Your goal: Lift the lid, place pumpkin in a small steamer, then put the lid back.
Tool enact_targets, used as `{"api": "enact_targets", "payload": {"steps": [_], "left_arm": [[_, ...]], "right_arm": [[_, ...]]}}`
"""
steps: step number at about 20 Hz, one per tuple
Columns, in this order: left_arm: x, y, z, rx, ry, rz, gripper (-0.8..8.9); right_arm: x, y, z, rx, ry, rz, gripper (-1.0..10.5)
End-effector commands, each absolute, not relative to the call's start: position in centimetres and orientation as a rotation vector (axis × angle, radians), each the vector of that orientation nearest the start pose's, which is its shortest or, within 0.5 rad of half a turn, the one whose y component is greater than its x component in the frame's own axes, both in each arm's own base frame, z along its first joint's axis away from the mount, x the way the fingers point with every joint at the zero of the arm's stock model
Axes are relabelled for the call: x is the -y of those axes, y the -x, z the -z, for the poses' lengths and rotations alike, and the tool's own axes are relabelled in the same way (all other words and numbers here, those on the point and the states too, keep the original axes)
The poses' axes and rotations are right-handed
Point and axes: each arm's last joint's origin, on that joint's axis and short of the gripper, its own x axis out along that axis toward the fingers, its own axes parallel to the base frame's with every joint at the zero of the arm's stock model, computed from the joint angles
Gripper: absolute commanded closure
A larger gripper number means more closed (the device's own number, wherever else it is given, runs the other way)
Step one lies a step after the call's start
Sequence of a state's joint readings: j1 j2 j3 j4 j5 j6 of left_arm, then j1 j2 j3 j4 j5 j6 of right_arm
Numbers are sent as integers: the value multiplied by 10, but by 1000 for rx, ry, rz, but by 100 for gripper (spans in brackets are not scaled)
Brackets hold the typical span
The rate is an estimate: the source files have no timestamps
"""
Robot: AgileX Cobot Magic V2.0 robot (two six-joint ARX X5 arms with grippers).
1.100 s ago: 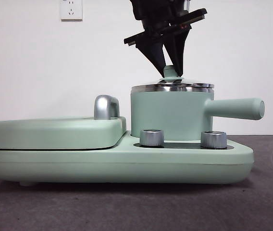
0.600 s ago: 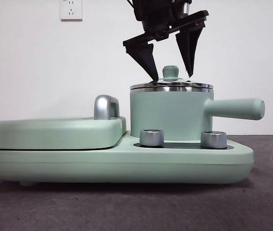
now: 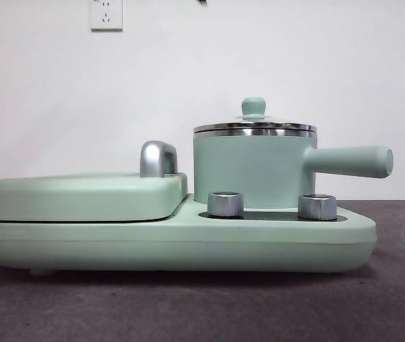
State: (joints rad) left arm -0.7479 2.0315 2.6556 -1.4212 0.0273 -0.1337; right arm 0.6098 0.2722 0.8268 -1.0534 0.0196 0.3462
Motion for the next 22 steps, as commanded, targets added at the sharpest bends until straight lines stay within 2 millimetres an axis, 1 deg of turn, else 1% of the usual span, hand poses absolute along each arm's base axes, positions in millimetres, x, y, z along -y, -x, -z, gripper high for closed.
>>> {"api": "enact_targets", "payload": {"steps": [1,4,5,7,9,12,15,18,21,22], "left_arm": [[231,-242,-474,-852,-185,683,343],[197,-206,-480,-872,-208,685,345],[184,-192,-481,-875,-211,684,345],[164,-172,-480,-875,-219,687,345],[152,-159,-477,-862,-215,690,345],[132,-138,-466,-788,-180,701,345],[113,-117,-448,-694,-132,714,345],[93,-97,-421,-623,-104,725,345],[77,-80,-387,-598,-36,715,345],[72,-75,-373,-595,2,708,345]], "right_arm": [[-15,-22,-311,-559,-189,-500,402],[-16,-23,-313,-545,-196,-513,402],[-17,-23,-314,-536,-197,-541,402],[-19,-23,-316,-518,-193,-596,402],[-20,-23,-318,-503,-189,-641,402],[-22,-23,-321,-477,-190,-704,402],[-23,-23,-324,-453,-203,-754,402],[-24,-23,-327,-433,-212,-784,403],[-25,-23,-328,-422,-220,-824,403],[-25,-22,-328,-423,-221,-830,403]]}}
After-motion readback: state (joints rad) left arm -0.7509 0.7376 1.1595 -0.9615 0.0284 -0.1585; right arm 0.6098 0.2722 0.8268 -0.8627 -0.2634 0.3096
